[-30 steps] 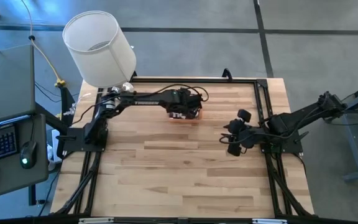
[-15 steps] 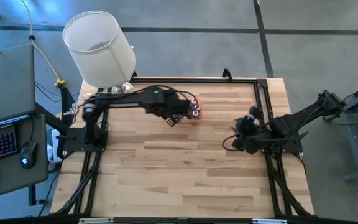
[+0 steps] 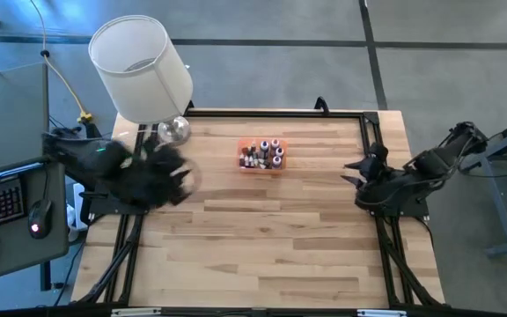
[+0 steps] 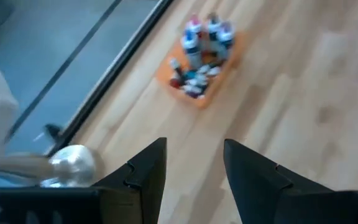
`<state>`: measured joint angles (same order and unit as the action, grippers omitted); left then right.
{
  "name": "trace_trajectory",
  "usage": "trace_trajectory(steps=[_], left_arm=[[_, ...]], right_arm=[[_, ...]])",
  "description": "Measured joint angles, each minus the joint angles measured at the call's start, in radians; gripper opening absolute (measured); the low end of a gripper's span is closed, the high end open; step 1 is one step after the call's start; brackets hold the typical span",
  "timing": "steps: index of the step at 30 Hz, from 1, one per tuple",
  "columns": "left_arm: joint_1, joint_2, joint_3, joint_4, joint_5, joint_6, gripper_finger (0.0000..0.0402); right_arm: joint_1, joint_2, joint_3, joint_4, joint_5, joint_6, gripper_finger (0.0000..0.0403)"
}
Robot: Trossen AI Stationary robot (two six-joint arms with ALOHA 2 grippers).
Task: Pick & Place food coloring
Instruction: Return To Home Position
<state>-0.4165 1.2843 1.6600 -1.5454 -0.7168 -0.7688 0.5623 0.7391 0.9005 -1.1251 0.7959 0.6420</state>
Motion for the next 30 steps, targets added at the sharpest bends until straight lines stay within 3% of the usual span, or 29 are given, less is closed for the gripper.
trace_trajectory(steps=[7,12,15,24,30], left_arm=[[-0.201,-0.364,-0.537,0.303,-0.073,-0.024,0.0156],[-0.220,-0.616,-0.846,0.505,-0.161,-0.007,0.0156],[-0.218,-0.765,-0.999,0.691,-0.216,0.101,0.0156],[-0.218,-1.083,-1.325,1.377,-0.159,0.654,0.0156],[-0.218,-1.179,-1.463,1.490,-0.132,0.715,0.0156]], right_arm=[[0.121,-0.072,-0.112,0.217,0.031,-0.210,0.0149],[0.168,-0.198,-0.265,0.402,-0.054,-0.285,0.0149],[0.176,-0.294,-0.319,0.496,-0.128,-0.379,0.0149],[0.178,-0.563,-0.410,0.680,-0.277,-0.584,0.0149],[0.178,-0.652,-0.533,0.849,-0.267,-0.680,0.0149]])
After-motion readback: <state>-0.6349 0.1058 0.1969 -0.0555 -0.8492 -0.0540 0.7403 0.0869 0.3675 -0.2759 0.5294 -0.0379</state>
